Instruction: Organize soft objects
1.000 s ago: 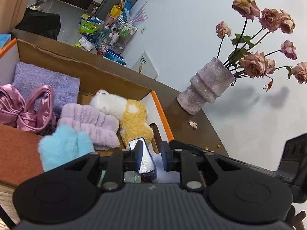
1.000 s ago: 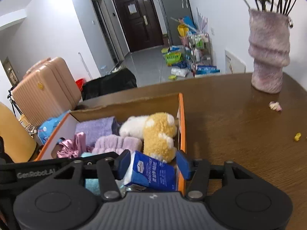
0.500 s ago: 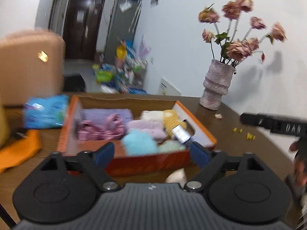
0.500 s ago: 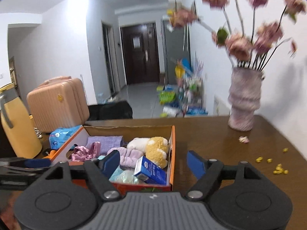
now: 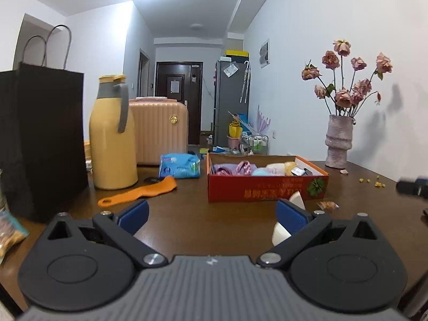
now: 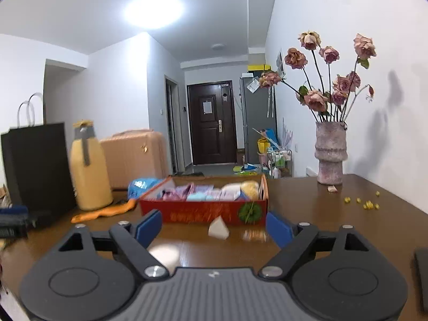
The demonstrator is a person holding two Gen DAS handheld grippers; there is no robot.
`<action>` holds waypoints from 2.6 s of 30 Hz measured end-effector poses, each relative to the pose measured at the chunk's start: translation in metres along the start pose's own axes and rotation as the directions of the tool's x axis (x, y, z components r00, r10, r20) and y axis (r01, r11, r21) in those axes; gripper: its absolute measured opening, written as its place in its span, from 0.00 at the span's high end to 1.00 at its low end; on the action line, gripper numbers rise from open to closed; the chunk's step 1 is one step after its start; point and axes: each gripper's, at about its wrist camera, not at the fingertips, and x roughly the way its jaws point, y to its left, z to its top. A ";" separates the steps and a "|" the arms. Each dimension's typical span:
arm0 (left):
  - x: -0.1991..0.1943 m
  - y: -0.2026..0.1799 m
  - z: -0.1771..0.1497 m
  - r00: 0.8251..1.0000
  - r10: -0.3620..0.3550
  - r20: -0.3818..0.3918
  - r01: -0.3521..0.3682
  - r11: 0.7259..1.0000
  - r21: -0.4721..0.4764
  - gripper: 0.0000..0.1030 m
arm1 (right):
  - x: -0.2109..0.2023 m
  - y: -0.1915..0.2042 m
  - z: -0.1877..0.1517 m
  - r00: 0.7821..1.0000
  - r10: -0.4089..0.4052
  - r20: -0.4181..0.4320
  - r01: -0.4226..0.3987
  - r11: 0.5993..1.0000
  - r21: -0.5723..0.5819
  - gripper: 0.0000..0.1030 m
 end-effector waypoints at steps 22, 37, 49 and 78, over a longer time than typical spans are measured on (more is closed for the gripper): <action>0.076 -0.036 -0.011 0.982 -0.118 -0.145 0.118 0.993 -0.011 0.00 | 0.059 -0.026 -0.021 0.988 -0.061 -0.145 0.066 0.997 0.030 0.19; 0.189 -0.088 -0.034 0.913 -0.260 -0.316 0.278 0.960 0.014 0.01 | 0.180 -0.043 -0.002 0.974 -0.038 -0.225 0.034 0.999 -0.022 0.24; 0.236 -0.074 -0.004 0.902 -0.312 -0.299 0.312 0.949 -0.051 0.08 | 0.265 -0.058 0.001 0.943 -0.081 -0.323 0.075 0.997 -0.031 0.35; 0.336 -0.116 0.031 0.742 -0.494 -0.452 0.501 0.858 -0.115 0.73 | 0.256 -0.056 -0.004 0.933 -0.109 -0.342 0.093 0.994 -0.062 0.95</action>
